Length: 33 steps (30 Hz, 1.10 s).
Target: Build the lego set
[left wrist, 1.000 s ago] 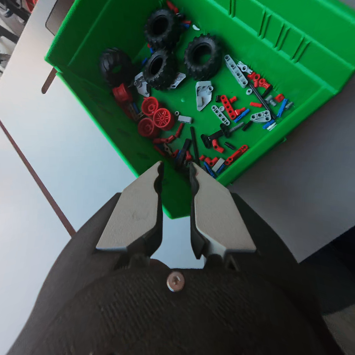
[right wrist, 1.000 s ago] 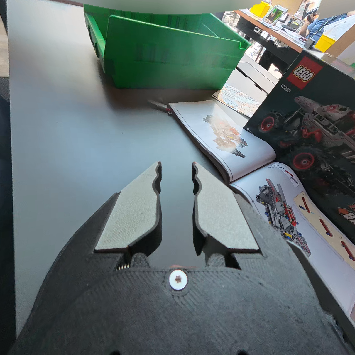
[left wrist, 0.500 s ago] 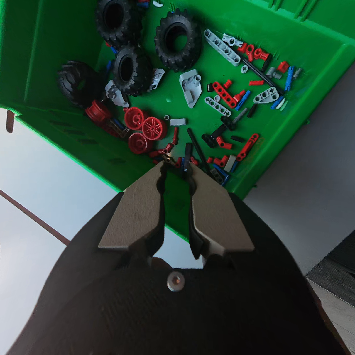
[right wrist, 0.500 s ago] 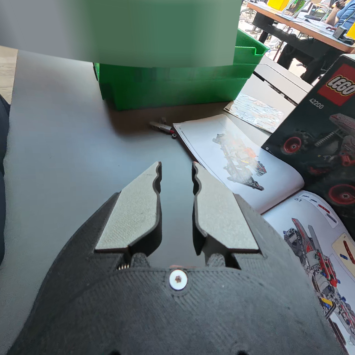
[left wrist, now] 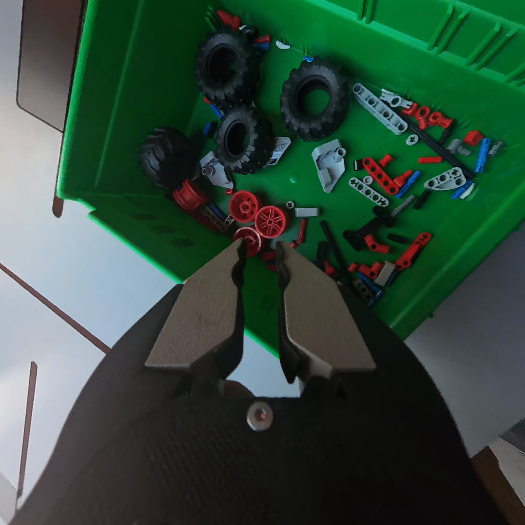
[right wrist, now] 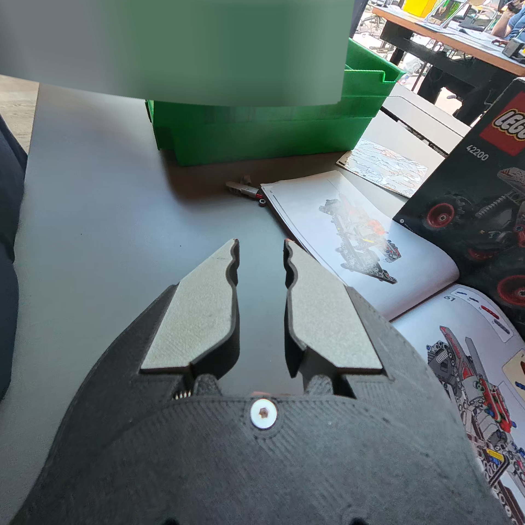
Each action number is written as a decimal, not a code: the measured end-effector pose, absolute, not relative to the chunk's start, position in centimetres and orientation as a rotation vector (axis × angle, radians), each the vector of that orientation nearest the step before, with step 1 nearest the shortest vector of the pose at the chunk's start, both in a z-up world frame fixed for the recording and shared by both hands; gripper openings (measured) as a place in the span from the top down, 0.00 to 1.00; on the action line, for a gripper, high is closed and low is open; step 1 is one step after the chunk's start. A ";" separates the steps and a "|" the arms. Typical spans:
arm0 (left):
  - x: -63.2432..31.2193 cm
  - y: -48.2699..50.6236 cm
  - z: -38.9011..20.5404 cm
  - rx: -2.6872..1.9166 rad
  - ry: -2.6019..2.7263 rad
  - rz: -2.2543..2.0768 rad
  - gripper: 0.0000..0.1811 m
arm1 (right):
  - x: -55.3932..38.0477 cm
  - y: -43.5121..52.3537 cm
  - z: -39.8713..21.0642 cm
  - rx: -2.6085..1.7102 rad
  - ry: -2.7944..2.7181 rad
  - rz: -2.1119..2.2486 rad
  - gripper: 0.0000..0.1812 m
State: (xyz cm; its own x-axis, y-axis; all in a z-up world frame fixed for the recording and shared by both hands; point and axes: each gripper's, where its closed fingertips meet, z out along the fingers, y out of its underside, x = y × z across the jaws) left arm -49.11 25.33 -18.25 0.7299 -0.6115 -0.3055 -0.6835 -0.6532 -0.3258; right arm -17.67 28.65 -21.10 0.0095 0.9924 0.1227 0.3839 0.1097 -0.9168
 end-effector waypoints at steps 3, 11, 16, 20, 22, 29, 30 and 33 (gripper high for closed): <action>-49.0 25.2 -19.7 -2.577 1.117 0.262 0.92 | -17.5 28.6 -21.1 -1.410 -1.512 0.880 0.85; -51.4 23.7 -23.4 -2.684 1.903 0.546 0.91 | -17.4 27.3 -20.6 -1.374 -1.541 0.943 0.85; -51.9 22.4 -24.6 -2.715 2.137 0.651 0.93 | -16.9 25.9 -19.9 -1.311 -1.564 0.958 0.86; -52.4 22.5 -25.4 -2.688 2.257 0.770 0.90 | -16.6 24.7 -18.7 -1.239 -1.567 0.968 0.86; -52.3 22.5 -25.4 -2.677 2.276 0.745 0.89 | -16.5 24.1 -18.6 -1.214 -1.577 0.964 0.87; -53.1 22.6 -25.0 -2.495 2.436 0.802 0.91 | -16.3 23.3 -18.1 -1.179 -1.585 0.982 0.87; -53.2 22.7 -24.9 -2.478 2.445 0.798 0.91 | -16.3 23.3 -18.1 -1.178 -1.583 0.981 0.88; -53.2 23.0 -24.6 -2.549 2.333 0.768 0.90 | -16.2 23.4 -18.0 -1.175 -1.580 0.965 0.88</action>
